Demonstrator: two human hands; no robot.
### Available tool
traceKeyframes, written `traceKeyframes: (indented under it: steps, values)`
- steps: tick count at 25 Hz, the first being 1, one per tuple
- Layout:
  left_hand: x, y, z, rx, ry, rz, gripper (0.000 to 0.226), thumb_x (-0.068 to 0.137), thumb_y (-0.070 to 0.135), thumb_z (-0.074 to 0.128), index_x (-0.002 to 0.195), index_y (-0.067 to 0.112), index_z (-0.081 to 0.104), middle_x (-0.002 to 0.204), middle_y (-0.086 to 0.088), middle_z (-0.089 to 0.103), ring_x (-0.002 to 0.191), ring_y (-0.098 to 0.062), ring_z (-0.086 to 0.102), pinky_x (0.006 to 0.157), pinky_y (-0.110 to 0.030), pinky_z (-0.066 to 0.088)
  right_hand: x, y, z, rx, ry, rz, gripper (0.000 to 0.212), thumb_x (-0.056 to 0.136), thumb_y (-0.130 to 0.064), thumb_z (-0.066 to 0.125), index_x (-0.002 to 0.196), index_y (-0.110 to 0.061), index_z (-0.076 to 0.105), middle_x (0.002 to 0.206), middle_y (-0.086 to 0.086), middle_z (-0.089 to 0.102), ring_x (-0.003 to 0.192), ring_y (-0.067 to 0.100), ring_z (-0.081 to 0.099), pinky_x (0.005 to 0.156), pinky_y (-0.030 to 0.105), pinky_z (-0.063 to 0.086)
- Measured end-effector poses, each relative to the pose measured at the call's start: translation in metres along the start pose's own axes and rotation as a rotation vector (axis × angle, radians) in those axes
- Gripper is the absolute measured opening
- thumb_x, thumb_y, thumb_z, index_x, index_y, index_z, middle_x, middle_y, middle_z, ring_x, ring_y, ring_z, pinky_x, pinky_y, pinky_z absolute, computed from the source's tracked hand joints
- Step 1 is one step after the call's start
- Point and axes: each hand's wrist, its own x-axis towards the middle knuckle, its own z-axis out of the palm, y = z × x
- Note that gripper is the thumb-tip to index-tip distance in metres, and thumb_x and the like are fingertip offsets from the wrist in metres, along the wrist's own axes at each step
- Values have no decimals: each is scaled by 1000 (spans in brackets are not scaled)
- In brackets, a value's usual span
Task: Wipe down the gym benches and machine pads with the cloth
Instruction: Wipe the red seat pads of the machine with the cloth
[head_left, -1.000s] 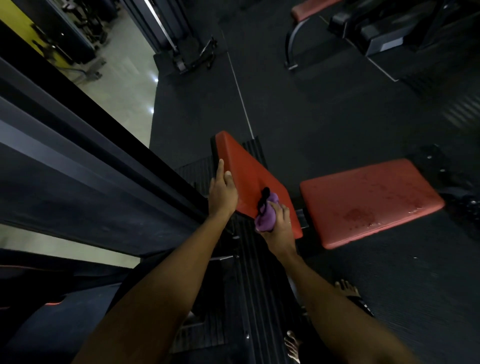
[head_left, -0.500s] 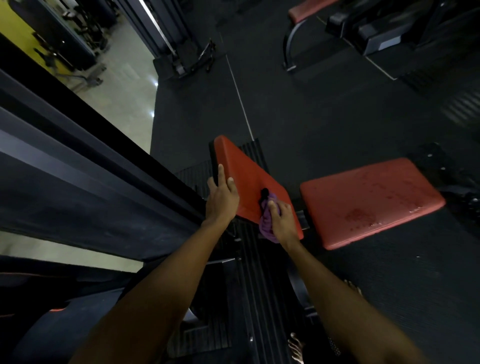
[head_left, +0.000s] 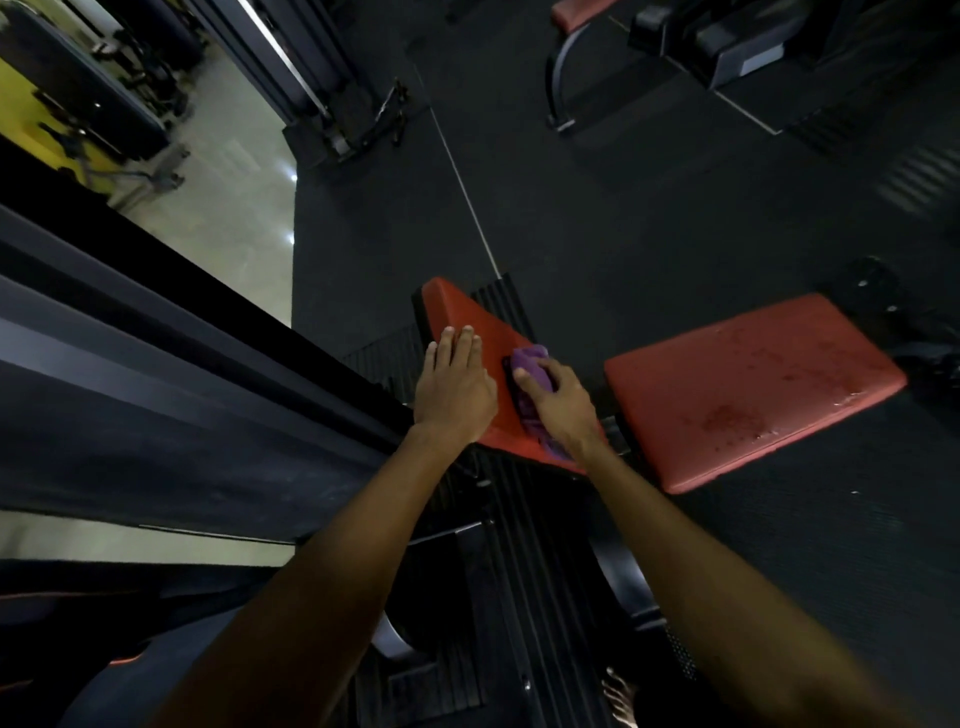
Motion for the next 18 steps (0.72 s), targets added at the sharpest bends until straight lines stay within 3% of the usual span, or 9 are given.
traceKeyframes:
  steps: [2,4,6,8,11,15,18]
  values:
    - [7,-1,-2,44,-43,49,61,105,29,27,158,1,15,168,-12,8,155,-30,-3,126,-44,1,-15,37,-8,17,12,-70,31,93,-43,72,122,-36,64,113,-20,61,101,-3,59,88,17,44]
    - [10,-1,-4,98,-75,79,61,105,29,25,158,0,15,168,-13,6,155,-29,-5,126,-45,-1,-19,71,-11,5,65,-44,33,94,-32,72,125,-25,63,119,-7,64,108,8,61,95,24,46]
    - [13,-1,-7,150,-110,101,62,104,30,23,158,0,14,168,-14,5,155,-26,-4,126,-43,-3,-3,79,-10,44,103,53,20,97,-27,68,116,-24,63,112,0,68,105,17,64,90,31,48]
    - [20,0,-11,220,-158,135,63,104,32,22,158,1,13,168,-14,4,156,-24,-2,126,-43,-3,34,66,-4,88,138,157,13,98,-30,66,109,-23,62,108,5,70,101,22,66,81,29,46]
    - [36,3,-15,275,-192,127,61,106,33,21,158,2,14,168,-12,9,156,-24,2,126,-44,-2,99,28,7,48,75,200,27,93,-43,67,114,-27,65,114,4,70,99,20,66,85,33,52]
    - [67,9,-16,303,-214,80,62,105,34,22,157,1,17,166,-14,16,155,-26,8,126,-45,-1,94,5,18,-138,-51,-91,41,92,-40,66,129,-22,63,132,1,61,119,16,57,104,32,43]
    - [86,11,-13,354,-242,38,65,103,36,27,156,-2,21,165,-17,19,154,-28,11,125,-48,-1,65,39,-7,-181,-146,-263,56,89,-49,62,136,-18,58,140,1,56,129,14,50,110,28,35]
